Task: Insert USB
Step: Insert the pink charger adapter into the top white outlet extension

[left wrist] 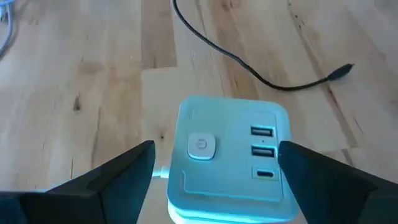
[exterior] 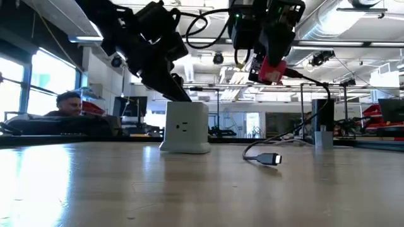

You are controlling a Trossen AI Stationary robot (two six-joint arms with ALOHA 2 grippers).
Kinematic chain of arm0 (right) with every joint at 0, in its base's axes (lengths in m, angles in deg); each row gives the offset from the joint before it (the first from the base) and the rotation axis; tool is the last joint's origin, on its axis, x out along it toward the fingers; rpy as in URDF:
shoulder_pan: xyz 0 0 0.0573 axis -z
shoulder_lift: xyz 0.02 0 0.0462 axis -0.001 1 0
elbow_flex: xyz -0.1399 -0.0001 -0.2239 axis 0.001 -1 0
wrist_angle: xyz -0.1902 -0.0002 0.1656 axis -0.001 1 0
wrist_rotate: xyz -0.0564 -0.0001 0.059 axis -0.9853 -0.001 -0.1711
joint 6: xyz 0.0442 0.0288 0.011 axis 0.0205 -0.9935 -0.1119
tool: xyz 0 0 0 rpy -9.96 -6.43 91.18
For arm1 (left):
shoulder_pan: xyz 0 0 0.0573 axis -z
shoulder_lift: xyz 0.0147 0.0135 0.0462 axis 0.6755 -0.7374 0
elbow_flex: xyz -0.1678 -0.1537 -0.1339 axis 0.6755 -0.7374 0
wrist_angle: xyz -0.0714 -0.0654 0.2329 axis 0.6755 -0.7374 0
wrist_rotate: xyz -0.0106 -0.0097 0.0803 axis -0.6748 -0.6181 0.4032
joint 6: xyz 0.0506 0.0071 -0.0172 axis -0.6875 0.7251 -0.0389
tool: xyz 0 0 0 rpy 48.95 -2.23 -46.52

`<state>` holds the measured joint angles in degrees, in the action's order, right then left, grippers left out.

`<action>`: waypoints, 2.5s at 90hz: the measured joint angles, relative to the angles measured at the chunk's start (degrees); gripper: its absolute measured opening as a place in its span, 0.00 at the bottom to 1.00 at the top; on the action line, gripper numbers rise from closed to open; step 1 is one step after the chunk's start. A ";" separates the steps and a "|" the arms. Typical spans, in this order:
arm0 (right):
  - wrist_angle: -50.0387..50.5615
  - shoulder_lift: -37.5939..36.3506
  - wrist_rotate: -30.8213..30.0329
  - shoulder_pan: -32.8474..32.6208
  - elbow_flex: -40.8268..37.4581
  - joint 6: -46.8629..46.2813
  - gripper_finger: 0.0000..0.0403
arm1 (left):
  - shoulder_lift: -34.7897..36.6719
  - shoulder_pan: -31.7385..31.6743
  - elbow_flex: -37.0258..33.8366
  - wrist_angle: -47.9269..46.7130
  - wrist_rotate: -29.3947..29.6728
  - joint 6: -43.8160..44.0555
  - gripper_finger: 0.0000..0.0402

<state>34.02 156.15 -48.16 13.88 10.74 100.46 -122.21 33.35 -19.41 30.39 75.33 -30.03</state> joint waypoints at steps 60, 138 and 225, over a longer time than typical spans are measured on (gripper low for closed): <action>-0.58 0.00 -0.75 -0.39 0.00 -1.49 0.28 | 1.99 1.33 -0.35 -1.43 -1.63 3.62 0.81; -1.64 0.02 -1.80 -0.50 0.00 -1.40 0.28 | 4.52 2.53 2.99 -2.21 0.59 0.61 0.58; -3.08 0.02 -1.89 -2.03 0.00 -1.43 0.28 | 5.97 2.58 -0.31 -2.96 3.63 3.23 0.90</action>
<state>30.95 156.17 -50.05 11.85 10.74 99.03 -116.24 35.92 -19.72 27.43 78.97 -26.79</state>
